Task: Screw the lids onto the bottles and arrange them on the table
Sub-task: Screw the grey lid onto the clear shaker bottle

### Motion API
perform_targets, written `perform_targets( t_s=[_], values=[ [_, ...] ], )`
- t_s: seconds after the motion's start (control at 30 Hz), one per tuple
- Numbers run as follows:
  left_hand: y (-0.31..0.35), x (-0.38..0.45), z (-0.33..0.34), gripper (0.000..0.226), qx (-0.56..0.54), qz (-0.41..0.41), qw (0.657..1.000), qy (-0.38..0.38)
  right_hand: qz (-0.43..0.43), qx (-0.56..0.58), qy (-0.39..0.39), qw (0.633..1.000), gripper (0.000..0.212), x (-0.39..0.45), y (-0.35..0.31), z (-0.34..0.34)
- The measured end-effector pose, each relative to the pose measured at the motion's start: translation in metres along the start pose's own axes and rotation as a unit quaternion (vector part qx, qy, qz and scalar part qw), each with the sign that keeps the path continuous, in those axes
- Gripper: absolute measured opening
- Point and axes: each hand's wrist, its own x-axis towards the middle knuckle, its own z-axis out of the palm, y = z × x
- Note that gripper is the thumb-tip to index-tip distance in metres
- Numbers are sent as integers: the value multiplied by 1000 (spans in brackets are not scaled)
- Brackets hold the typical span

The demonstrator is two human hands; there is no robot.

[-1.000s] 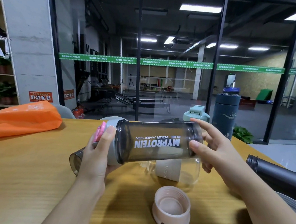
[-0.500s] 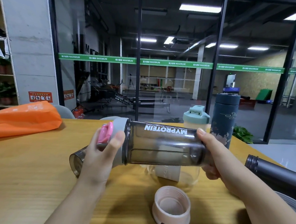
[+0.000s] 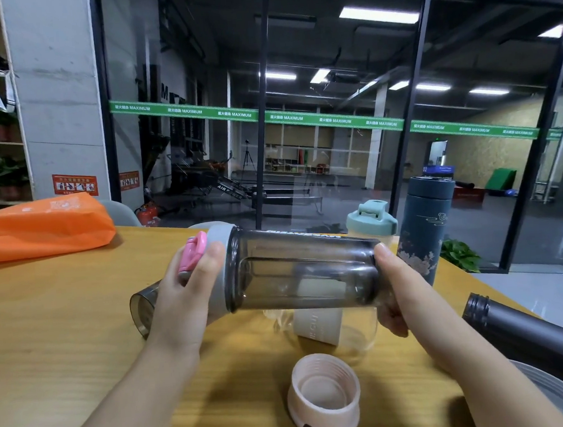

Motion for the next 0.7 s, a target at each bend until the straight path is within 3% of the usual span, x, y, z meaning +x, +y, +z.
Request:
perform_targets(
  t_s=[0.1, 0.2, 0.3, 0.5, 0.6, 0.7],
  values=[
    [1, 2, -1, 33, -7, -9, 1000, 25, -57, -46, 55, 996, 56, 2, -2, 8],
    [-1, 3, -3, 41, -19, -21, 999, 33, -94, -74, 46, 992, 83, 1, -1, 9],
    [-2, 3, -4, 40, -27, -29, 999, 37, -125, -66, 44, 989, 95, -1, -2, 8],
    [1, 3, -2, 49, -32, -40, 998, 48, -162, -62, 63, 983, 93, 1, -1, 7],
    [0, 5, -2, 25, -39, -45, 997, 55, -176, -77, 76, 978, 92, 0, 0, 5],
    [2, 4, -2, 54, -25, -62, 997, 37, -178, -97, 89, 975, 90, 0, 1, 6]
  ],
)
